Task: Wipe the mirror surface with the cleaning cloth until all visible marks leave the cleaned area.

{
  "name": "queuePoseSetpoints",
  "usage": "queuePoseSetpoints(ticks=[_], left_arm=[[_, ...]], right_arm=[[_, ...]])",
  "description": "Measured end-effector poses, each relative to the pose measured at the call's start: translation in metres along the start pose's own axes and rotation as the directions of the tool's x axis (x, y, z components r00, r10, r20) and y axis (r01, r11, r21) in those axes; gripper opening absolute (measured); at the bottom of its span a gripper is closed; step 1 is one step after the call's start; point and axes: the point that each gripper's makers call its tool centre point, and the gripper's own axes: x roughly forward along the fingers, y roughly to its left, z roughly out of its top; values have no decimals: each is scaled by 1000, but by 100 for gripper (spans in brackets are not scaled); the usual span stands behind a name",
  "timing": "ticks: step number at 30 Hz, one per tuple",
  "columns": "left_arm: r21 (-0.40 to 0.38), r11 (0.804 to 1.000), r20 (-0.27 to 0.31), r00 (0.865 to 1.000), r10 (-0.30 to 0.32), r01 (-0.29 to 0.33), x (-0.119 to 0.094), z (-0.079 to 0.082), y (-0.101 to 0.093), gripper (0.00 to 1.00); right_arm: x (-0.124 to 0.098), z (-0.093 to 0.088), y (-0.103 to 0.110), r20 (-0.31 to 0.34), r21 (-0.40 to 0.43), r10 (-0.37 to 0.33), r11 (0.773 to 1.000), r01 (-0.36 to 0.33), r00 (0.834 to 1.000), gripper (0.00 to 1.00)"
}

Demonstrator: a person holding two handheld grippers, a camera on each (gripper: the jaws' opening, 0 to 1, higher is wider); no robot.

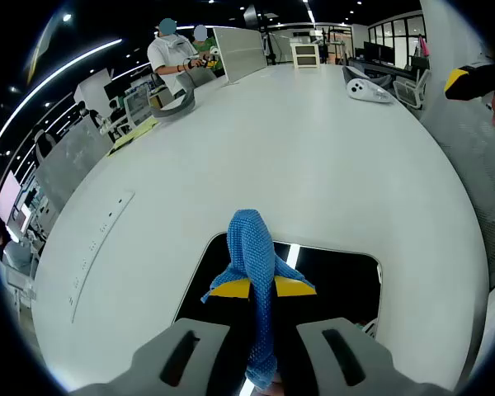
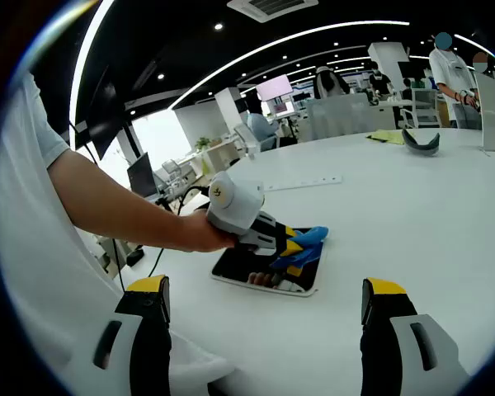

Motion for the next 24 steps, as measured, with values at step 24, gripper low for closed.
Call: queuePoseSetpoints(ticks=[24], left_arm=[[-40,999,-1,1000,27,-27,-14,-17,4,5]], right_arm=[[4,-2,5,3,-9,7,1000,-7,1000,96]])
